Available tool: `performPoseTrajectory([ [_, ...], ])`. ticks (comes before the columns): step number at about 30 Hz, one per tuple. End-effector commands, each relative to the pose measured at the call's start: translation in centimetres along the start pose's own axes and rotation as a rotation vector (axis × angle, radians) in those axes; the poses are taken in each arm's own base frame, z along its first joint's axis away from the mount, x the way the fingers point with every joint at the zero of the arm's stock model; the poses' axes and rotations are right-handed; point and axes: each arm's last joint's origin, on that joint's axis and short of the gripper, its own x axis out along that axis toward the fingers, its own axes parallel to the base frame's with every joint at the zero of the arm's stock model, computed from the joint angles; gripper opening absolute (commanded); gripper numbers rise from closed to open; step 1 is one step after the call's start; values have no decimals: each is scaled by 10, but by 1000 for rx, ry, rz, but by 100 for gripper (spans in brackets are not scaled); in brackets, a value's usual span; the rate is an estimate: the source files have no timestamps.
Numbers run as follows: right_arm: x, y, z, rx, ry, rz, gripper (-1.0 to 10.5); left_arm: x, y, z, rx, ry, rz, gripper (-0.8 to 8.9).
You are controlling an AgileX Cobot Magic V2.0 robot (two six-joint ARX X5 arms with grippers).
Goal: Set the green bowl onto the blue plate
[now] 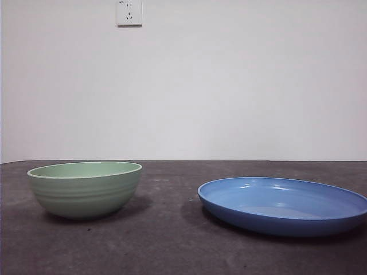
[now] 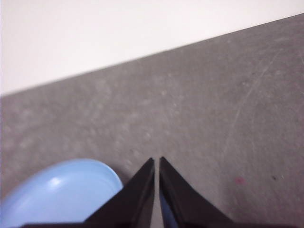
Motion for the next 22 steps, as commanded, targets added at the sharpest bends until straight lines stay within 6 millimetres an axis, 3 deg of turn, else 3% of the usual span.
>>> performPoseTrajectory([
  [1,-9,11,22,93,-22,47,13,-7,-8,26,-71,-57,-36,10],
  [7,-23,32,63,128,78,138,12,-17,-24,79,-74,1,-79,10],
  [12,-31,48,92,90,211,254,12,-22,-42,125,-26,130,-232,10],
  [18,-38,67,117,67,289,389,13,-24,-59,159,-28,243,-392,10],
  [22,-41,80,128,41,336,501,13,-24,-69,169,-2,290,-455,9],
])
